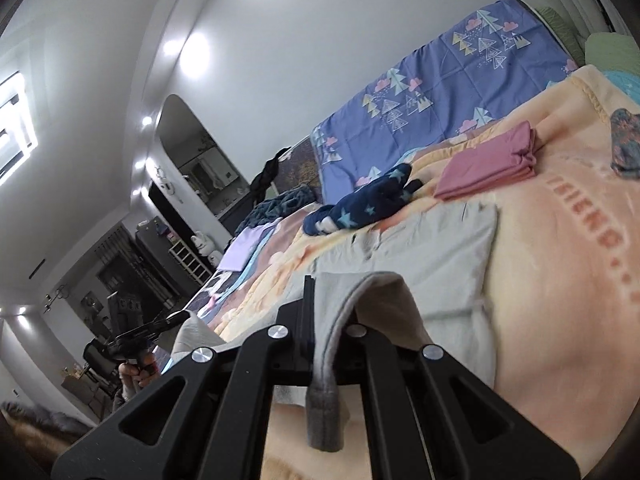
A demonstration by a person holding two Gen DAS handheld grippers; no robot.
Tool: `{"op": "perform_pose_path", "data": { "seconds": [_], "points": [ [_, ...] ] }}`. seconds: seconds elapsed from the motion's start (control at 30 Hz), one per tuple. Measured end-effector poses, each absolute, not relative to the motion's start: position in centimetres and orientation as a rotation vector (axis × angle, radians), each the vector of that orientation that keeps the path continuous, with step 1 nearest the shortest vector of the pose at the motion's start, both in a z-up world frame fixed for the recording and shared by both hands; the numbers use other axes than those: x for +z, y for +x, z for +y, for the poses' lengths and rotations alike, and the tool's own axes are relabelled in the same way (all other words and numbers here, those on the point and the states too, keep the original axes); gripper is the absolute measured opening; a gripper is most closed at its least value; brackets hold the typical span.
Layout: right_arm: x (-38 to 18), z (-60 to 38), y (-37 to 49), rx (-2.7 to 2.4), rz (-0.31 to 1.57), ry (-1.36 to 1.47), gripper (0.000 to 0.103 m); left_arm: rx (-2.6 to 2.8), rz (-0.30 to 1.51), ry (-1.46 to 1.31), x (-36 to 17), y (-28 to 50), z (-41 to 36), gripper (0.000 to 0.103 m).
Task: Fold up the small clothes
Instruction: 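Grasp the shirt hem with the left tool while the right tool grasps the hem beside it, then lift the gripped hem with both tools and fold it toward the collar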
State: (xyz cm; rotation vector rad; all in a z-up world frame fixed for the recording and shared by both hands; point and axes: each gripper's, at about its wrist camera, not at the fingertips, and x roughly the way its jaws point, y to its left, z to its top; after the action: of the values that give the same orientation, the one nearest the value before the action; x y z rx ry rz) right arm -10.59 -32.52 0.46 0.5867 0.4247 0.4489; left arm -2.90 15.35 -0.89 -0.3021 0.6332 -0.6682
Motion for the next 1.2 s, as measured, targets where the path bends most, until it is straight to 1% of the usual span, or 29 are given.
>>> {"op": "perform_pose_path", "data": {
  "seconds": [0.1, 0.2, 0.37, 0.47, 0.5, 0.63, 0.67, 0.7, 0.73, 0.77, 0.8, 0.87, 0.9, 0.93, 1.0, 1.07, 1.2],
  "points": [
    [0.2, -33.6, -5.9, 0.39, 0.447, 0.587, 0.001, -0.624, 0.648, -0.316, -0.7, 2.1, 14.6, 0.002],
    [-1.7, -34.5, -1.1, 0.328, 0.504, 0.581, 0.001, -0.564, 0.684, -0.316, -2.0, 6.8, 13.9, 0.002],
    [-7.8, -36.5, 5.9, 0.248, 0.658, 0.641, 0.002, -0.506, 0.818, -0.35, -7.7, 12.9, 12.9, 0.002],
    [-10.9, -36.9, 7.5, 0.223, 0.724, 0.686, 0.002, -0.479, 0.881, -0.367, -10.8, 14.7, 12.8, 0.002],
    [-11.6, -36.9, 7.7, 0.222, 0.738, 0.687, 0.003, -0.486, 0.89, -0.381, -11.5, 14.9, 12.9, 0.002],
    [-11.9, -37.0, 7.3, 0.249, 0.763, 0.672, 0.009, -0.524, 0.89, -0.428, -12.2, 14.8, 13.8, 0.003],
    [-11.7, -36.9, 7.1, 0.257, 0.766, 0.66, 0.01, -0.534, 0.887, -0.435, -12.0, 14.3, 14.1, 0.007],
    [-11.4, -36.8, 6.6, 0.268, 0.77, 0.64, 0.012, -0.542, 0.887, -0.43, -11.8, 13.8, 14.4, 0.014],
    [-11.1, -36.7, 6.0, 0.276, 0.774, 0.624, 0.014, -0.547, 0.886, -0.422, -11.6, 13.3, 14.5, 0.019],
    [-10.7, -36.6, 5.4, 0.286, 0.781, 0.6, 0.019, -0.557, 0.883, -0.408, -11.4, 12.5, 14.6, 0.025],
    [-10.4, -36.4, 4.7, 0.292, 0.785, 0.575, 0.021, -0.571, 0.885, -0.394, -11.3, 11.8, 14.7, 0.026],
    [-9.9, -36.4, 3.7, 0.3, 0.782, 0.546, 0.021, -0.588, 0.914, -0.359, -11.2, 10.7, 14.4, 0.025],
    [-9.7, -36.3, 3.3, 0.301, 0.779, 0.537, 0.021, -0.592, 0.94, -0.341, -11.5, 10.3, 14.1, 0.014],
    [-9.7, -36.1, 3.2, 0.304, 0.778, 0.532, 0.021, -0.588, 0.964, -0.323, -11.7, 10.2, 13.9, 0.007],
    [-9.4, -35.8, 3.2, 0.309, 0.766, 0.52, 0.006, -0.558, 0.987, -0.295, -11.9, 10.4, 13.4, 0.005],
    [-9.0, -36.1, 3.7, 0.323, 0.732, 0.576, 0.005, -0.575, 0.969, -0.343, -11.2, 10.8, 13.4, 0.005],
    [-7.2, -37.6, 5.5, 0.324, 0.657, 0.664, 0.004, -0.575, 0.872, -0.413, -8.2, 13.6, 13.5, 0.005]
  ]
}}
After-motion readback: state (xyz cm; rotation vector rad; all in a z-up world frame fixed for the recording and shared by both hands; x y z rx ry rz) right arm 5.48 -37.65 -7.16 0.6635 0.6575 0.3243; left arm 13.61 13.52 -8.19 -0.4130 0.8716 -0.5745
